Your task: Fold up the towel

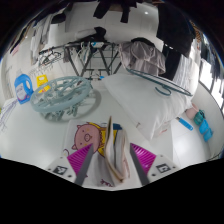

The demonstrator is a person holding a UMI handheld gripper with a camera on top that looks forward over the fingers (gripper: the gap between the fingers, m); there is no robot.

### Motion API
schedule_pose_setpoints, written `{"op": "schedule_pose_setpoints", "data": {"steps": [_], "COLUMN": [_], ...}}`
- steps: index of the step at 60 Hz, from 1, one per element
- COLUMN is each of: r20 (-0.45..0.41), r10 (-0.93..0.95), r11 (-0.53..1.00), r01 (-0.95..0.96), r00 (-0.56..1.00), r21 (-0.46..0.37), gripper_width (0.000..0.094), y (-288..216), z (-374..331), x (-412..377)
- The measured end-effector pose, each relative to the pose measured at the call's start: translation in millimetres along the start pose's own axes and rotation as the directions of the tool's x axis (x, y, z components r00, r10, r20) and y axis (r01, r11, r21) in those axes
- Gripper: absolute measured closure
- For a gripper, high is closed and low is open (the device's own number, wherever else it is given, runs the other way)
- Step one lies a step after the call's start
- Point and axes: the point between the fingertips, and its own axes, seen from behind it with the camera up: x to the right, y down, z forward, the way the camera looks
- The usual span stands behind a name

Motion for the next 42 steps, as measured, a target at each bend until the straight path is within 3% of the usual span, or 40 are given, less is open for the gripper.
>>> {"op": "schedule_pose_setpoints", "data": {"steps": [1,3,7,22,28,42], "r20": [-0.002,-0.010,-0.004,0.024,0.046,0.051], "r10": [-0.006,-0.017,-0.023,0.040,0.070,0.085], "r11": [1.000,1.000,1.000,0.999,0.998,0.995], "r01": [0.006,0.017,0.023,-0.039,-0.070,-0.087], "r00": [1.000,1.000,1.000,0.999,0.996,0.995], "r21": [-0.003,-0.021,-0.018,-0.035,-0.006,0.048], "gripper_width": [0.0072,0.0148,0.0072,0.0090,0.0088,0.0088], "y": [0.6,4.0,-3.0,-24.3,-31.0,-36.0], "z": [-0.2,-4.7,-30.0,-229.4,-290.6,-326.7], "x": [2.0,6.6,12.5,26.4,26.5,32.5]}}
